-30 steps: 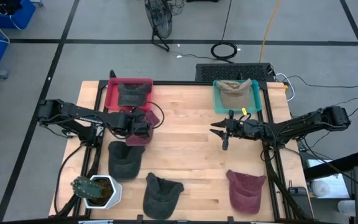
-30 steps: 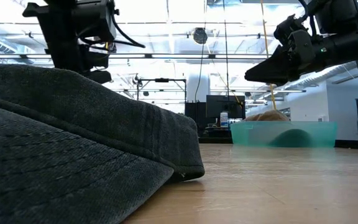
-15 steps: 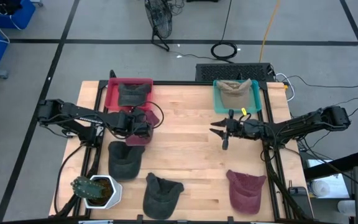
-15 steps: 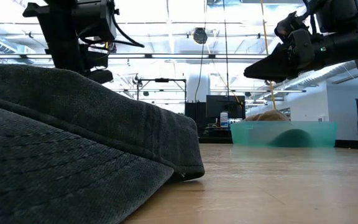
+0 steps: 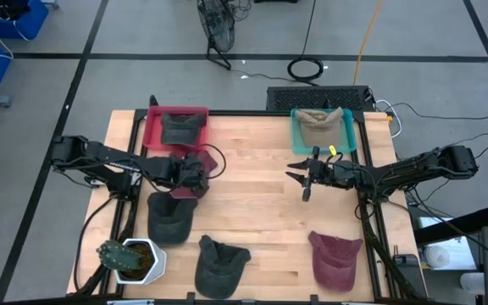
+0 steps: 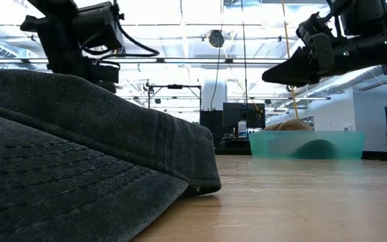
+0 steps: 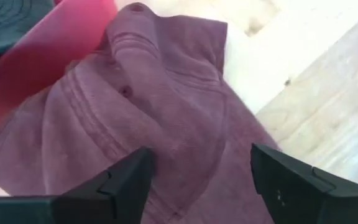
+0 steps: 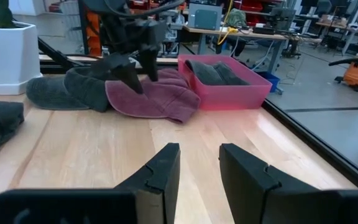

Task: Pick & Place hat
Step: Put the top red cap into the green bin

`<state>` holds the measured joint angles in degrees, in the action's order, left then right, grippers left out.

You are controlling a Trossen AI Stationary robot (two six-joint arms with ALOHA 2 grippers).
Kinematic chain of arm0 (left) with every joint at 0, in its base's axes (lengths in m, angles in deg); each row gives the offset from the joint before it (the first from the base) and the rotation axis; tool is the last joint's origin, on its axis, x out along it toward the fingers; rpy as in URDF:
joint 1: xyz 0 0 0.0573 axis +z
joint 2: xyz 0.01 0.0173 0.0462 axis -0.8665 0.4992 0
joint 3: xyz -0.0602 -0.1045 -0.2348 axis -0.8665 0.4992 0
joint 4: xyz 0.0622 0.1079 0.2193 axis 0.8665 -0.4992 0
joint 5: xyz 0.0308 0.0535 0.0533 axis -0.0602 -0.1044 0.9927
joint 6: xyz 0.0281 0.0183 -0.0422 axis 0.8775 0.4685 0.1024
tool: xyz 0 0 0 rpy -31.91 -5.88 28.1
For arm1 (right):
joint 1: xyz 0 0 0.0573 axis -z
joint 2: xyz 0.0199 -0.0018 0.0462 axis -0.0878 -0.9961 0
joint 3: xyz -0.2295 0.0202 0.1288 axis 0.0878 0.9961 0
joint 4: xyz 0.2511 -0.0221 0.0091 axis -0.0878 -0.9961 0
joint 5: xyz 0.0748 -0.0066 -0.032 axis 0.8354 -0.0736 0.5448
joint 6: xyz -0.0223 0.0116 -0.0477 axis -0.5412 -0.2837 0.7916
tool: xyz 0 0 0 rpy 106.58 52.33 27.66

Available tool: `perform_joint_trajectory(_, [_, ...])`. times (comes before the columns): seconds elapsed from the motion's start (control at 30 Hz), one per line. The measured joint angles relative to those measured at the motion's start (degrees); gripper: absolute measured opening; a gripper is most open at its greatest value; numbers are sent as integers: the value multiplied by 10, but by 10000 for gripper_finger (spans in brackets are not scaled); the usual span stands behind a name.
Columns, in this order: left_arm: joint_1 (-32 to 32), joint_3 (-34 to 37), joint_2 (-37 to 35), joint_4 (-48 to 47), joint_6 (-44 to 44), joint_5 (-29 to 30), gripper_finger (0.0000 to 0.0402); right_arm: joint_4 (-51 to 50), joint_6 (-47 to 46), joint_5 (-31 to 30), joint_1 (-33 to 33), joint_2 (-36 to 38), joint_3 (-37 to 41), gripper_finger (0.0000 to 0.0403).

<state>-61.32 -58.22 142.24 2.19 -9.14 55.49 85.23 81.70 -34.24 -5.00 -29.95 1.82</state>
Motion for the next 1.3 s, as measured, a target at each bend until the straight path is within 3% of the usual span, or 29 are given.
perform_joint_trajectory(0.37, [7, 2, 0, -4, 18, 21, 272, 2, 0, 0, 0, 0, 0, 100])
perform_joint_trajectory(0.5, [6, 2, 0, -3, 33, 1, 232, 1, -3, 0, 0, 0, 0, 100])
perform_joint_trajectory(0.87, [7, 2, 0, -4, 45, -16, 73, 1, -4, 0, 0, 0, 0, 100])
perform_joint_trajectory(1.17, [11, 2, 1, 11, 82, -16, 10, -3, -4, 0, 0, 0, 0, 100])
perform_joint_trajectory(1.3, [13, -9, 1, 38, 103, -16, 12, -3, -4, 0, 0, 0, 0, 100])
